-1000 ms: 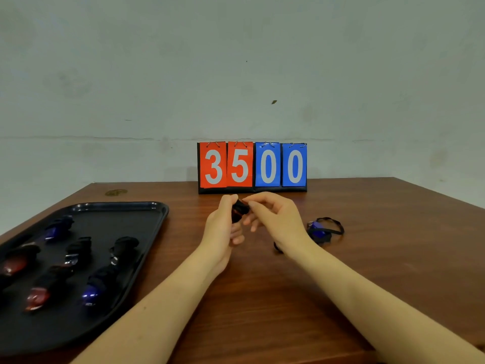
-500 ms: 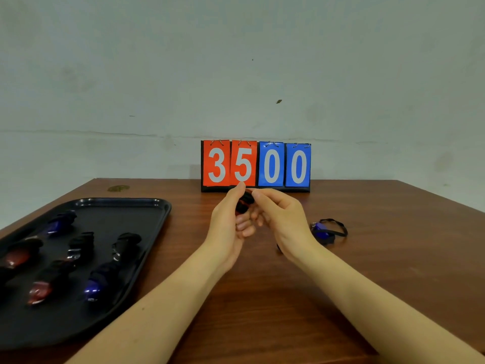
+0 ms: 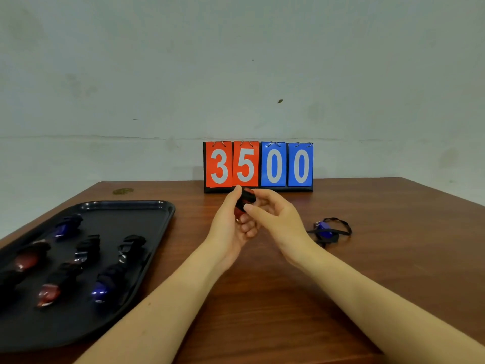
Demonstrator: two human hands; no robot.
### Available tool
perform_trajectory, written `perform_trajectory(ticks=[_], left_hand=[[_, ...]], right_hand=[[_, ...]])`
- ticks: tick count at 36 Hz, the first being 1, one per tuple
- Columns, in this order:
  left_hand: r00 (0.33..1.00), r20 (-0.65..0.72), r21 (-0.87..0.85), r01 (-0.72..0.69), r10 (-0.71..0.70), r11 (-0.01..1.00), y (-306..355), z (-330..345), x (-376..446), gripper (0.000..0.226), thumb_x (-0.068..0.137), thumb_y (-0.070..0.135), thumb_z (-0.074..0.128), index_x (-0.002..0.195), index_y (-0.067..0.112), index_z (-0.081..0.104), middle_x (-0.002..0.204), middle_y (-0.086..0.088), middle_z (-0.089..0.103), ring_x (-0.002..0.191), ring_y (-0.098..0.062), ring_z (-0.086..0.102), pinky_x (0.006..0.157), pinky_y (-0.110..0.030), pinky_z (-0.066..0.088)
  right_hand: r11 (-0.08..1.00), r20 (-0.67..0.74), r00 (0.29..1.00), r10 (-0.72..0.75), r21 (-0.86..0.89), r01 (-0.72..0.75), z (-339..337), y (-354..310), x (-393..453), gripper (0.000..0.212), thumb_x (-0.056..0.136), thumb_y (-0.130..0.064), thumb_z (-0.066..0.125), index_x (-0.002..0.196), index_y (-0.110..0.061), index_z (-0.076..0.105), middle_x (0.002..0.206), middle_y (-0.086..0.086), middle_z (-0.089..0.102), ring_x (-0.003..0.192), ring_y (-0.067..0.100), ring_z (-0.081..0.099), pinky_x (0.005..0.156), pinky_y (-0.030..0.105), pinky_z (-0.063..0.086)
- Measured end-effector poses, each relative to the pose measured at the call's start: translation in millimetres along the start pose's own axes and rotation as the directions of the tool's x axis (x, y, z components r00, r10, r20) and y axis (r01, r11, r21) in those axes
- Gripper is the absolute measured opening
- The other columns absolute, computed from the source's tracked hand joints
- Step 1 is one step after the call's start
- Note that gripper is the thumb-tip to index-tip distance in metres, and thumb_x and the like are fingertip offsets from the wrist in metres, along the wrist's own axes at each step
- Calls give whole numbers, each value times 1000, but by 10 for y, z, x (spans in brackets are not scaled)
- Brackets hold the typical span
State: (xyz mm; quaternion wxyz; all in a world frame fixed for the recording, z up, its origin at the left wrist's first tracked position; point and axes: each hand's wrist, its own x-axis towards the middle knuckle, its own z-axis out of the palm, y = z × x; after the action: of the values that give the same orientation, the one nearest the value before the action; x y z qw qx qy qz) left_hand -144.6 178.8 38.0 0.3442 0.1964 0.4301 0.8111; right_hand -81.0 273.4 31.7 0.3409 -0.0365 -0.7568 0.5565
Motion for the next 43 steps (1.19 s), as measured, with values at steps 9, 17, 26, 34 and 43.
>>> perform_trajectory(ticks=[9,17,26,34,43], left_hand=[[998,36,249,33,-43,968,-40,-49,79,57,99,56,26,113,16,64,65,-4,51,58,-14,42,55,-27,37],[962,-256,512,48,99,858,34,-82,137,29,103,36,38,120,19,54,96,-5,57,81,-17,54,68,-27,48],[935,16,939,-136,353,317,929,-699,-338,28,100,35,43,121,23,58,108,9,60,88,-7,58,67,-21,47],[850,-183,971,78,494,225,1807,-2034,-1029,20,96,26,49,94,23,68,98,5,65,88,-12,57,79,-29,42],[794,-386,916,270,471,295,1752,-2931,-1340,16,93,26,55,104,22,65,110,3,63,107,-18,58,89,-26,42]], right_hand=[[996,-66,995,75,43,-73,-79,63,45,22,87,-21,68,107,-16,60,105,1,69,95,15,67,85,27,54],[991,-138,983,119,-40,-126,-184,12,19,27,93,-23,60,119,-26,57,111,-6,65,94,5,65,63,11,50],[946,25,981,191,-273,-177,151,-47,-42,21,91,-30,62,111,-36,62,118,-7,64,114,15,59,89,34,54],[962,181,946,268,7,-273,1053,-407,84,22,92,-17,62,113,-14,64,103,8,70,85,14,69,72,25,55],[962,259,928,268,-27,-270,2195,-382,695,25,87,-17,69,110,-8,65,96,10,72,77,18,65,64,25,49]])
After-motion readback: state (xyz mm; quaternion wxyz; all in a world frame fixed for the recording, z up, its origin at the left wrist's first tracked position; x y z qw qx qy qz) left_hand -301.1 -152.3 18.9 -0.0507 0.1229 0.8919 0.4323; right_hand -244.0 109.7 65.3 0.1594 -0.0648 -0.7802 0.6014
